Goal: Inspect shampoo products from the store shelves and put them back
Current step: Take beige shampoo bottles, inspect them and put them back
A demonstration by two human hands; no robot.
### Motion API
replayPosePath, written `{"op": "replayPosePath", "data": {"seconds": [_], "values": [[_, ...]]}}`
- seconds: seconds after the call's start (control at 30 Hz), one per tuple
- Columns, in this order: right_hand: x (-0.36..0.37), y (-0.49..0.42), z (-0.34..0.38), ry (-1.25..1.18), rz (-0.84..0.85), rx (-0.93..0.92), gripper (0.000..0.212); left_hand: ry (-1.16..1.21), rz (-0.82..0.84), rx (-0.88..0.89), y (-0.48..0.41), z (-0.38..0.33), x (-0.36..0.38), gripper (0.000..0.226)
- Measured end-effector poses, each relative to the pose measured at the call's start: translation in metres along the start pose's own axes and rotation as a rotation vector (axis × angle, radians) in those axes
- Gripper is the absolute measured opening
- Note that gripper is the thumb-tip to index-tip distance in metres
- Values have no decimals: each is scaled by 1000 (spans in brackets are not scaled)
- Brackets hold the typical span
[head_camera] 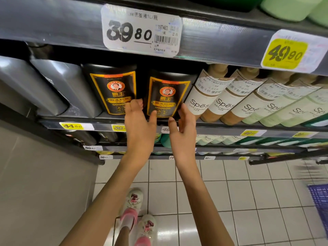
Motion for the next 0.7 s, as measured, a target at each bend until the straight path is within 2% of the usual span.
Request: {"op": "replayPosePath", "data": {"seconds": [0.1, 0.17, 0.23, 0.43, 0.57, 0.7], "values": [[-22, 7, 12, 110, -141, -191, 37, 111, 117, -74, 7, 7, -14, 37], [-41, 6, 24, 219, -281, -372, 39, 136, 178, -107, 17, 11, -22, 27], [-55, -4, 36, 271, -353, -454, 44, 158, 210, -112, 28, 13, -27, 17], [-59, -35, 53, 502, -295, -476, 43, 320, 266, -156, 47, 7, -35, 21], [-52, -43, 52, 519, -308, -443, 40, 385, 265, -142, 50, 9, -43, 19], [-46, -48, 54, 607, -321, -443, 59, 421, 220, -170, 49, 15, -46, 20]]}}
Point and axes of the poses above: each hand's wrist, its own y-axis away from the middle knuckle, its own x-axis out of the palm, z = x × y, the point moved 1 cm from there along -y, towards the middle knuckle, and after that the axes turned 1 degree about -y, right-handed, at the moved point
